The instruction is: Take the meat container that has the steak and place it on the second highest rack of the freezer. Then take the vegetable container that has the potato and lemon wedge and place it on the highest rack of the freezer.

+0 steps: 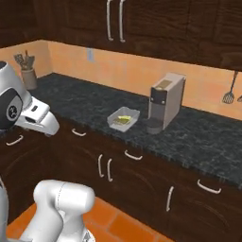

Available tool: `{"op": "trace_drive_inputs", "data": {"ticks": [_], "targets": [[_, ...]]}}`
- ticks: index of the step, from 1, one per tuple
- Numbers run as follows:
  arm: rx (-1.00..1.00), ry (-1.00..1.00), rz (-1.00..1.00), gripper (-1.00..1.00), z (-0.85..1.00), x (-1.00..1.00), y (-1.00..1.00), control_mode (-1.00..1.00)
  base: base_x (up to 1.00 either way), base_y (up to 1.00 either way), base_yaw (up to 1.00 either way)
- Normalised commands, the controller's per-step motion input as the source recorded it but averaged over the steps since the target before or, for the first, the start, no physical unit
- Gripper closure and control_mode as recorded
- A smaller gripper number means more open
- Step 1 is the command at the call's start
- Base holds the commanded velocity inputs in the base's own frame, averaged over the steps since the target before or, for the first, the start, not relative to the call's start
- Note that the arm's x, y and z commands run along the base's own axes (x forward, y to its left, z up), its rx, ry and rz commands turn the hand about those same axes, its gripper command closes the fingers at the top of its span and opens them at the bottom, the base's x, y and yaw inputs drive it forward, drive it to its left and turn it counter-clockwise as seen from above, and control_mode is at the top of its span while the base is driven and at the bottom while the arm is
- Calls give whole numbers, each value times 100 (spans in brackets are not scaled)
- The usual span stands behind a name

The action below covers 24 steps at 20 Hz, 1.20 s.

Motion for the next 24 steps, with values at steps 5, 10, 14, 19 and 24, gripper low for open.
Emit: {"op": "trace_drive_inputs", "data": {"ticks": [5,10,14,19,24], "targets": [[0,0,0,-100,0,0,0,100,56,50,-62],[0,0,0,-100,0,0,0,100,62,39,-57],[0,0,0,-100,0,0,0,100,69,25,-43],[3,1,-7,-100,-8,2,7,-100,35,26,-30],[23,4,-38,-100,-85,48,15,-100,0,0,0]]}}
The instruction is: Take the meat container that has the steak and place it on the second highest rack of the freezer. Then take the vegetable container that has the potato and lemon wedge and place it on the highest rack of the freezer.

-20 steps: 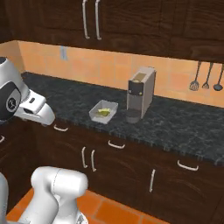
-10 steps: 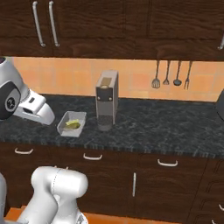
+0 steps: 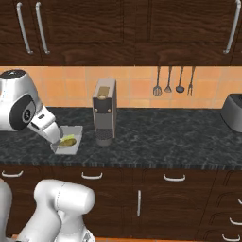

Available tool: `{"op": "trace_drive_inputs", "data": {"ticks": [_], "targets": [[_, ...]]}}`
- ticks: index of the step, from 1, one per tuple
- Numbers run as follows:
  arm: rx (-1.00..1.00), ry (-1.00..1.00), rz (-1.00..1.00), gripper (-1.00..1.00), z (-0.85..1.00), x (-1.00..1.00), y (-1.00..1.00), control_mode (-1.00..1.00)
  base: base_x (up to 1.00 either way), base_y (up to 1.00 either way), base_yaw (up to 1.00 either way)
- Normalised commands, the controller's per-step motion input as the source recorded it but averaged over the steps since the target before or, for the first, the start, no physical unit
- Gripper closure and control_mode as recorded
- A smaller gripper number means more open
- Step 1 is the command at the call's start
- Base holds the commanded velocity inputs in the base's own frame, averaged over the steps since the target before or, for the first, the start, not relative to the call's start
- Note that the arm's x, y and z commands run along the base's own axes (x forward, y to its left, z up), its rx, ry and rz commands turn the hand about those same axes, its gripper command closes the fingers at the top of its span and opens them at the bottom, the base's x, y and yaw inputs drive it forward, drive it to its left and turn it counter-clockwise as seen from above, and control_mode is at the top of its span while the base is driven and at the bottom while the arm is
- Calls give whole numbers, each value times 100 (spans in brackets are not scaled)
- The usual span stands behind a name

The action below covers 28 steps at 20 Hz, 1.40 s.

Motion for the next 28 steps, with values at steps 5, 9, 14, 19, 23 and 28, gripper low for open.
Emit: {"op": "trace_drive_inputs", "data": {"ticks": [5,9,14,19,23,28], "targets": [[13,3,-29,-100,-95,94,10,-100,0,0,0],[0,0,-26,-100,-91,91,24,-100,0,0,0],[0,0,-15,-100,-55,75,3,-100,0,0,0],[0,8,-2,-100,-45,78,23,-100,0,0,0],[1,15,1,-100,-33,64,15,-100,0,0,0],[0,16,0,-100,-27,69,15,-100,0,0,0]]}}
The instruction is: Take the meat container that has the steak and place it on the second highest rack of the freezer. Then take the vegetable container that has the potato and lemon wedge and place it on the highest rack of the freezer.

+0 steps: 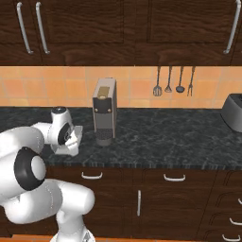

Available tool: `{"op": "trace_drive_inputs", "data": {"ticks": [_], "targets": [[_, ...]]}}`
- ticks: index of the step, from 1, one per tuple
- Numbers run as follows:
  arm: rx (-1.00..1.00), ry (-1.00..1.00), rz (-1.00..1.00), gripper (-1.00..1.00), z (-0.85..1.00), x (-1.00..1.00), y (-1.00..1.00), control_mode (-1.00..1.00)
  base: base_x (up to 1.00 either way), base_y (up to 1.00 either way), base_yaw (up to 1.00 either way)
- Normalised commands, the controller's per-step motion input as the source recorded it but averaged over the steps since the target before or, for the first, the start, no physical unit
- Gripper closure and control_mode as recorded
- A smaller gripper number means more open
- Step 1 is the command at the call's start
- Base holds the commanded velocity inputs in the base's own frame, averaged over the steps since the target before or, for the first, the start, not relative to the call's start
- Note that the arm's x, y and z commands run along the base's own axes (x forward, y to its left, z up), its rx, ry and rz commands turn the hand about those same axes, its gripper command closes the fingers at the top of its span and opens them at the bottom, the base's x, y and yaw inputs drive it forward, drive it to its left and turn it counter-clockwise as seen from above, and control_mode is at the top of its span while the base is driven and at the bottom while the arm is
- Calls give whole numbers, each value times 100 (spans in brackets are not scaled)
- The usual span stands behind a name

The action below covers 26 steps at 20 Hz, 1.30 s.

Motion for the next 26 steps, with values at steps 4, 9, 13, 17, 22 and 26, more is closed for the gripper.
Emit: {"op": "trace_drive_inputs", "data": {"ticks": [4,9,13,17,22,26], "targets": [[0,1,0,-100,-31,12,15,-100,0,0,0],[0,-1,0,-100,-42,-3,3,-100,0,0,0],[0,0,0,-100,-38,0,0,-100,0,0,0],[0,0,0,100,-27,0,0,-100,0,0,0],[0,0,-4,100,-7,0,0,-100,0,0,0],[0,0,-11,100,0,0,0,-100,0,0,0]]}}
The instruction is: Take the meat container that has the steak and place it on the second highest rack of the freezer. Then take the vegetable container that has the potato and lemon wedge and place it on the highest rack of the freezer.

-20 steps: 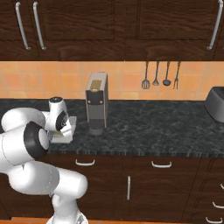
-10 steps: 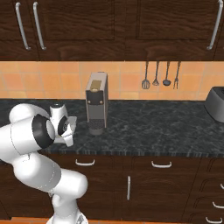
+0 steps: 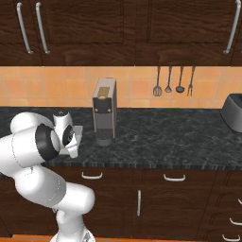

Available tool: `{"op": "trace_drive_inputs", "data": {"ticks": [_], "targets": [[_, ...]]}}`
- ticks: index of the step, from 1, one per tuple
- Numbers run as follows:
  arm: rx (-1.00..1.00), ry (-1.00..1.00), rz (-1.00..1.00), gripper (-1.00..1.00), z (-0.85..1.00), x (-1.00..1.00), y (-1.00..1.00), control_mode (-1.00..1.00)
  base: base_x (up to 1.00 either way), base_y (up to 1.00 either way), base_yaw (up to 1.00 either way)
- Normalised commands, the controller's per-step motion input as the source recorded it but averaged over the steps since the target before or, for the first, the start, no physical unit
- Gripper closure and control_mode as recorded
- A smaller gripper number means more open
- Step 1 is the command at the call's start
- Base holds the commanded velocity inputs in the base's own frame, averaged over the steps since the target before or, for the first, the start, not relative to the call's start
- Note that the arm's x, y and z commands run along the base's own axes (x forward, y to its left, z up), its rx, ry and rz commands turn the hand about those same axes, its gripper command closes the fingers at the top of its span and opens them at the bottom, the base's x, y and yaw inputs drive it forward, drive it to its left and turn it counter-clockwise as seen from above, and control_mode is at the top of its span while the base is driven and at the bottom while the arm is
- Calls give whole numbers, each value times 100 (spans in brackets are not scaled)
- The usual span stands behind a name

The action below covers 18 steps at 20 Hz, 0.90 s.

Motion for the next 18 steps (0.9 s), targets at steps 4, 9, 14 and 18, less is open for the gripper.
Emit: {"op": "trace_drive_inputs", "data": {"ticks": [4,9,14,18], "targets": [[0,0,-13,100,0,0,0,-100,0,0,0],[0,-3,-5,100,18,-16,0,-100,0,0,0],[9,-2,0,100,70,-33,0,-100,0,0,0],[16,2,4,100,100,-37,0,-100,0,0,0]]}}
